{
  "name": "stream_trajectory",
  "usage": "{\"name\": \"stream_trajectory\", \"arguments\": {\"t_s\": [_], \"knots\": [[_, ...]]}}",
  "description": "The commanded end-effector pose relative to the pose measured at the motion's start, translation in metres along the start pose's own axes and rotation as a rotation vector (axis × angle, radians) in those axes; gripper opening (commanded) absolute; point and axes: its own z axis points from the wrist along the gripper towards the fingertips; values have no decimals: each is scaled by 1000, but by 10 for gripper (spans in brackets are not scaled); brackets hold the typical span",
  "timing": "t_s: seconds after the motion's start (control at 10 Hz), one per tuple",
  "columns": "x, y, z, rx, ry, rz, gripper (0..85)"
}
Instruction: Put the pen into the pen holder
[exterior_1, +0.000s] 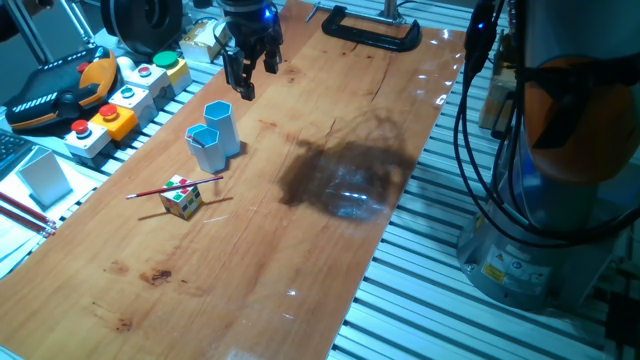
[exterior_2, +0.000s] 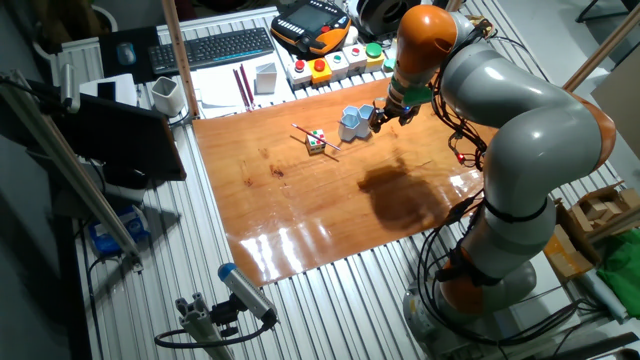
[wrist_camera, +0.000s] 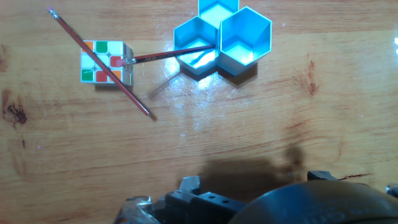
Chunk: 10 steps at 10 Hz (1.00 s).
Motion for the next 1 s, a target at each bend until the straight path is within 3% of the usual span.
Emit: {"name": "stream_trajectory", "arguments": {"t_s": [0.0,0.9], "knots": [[0,0,0,-19,-34,-52,7],[1,6,-1,-14,-32,-49,7]]}}
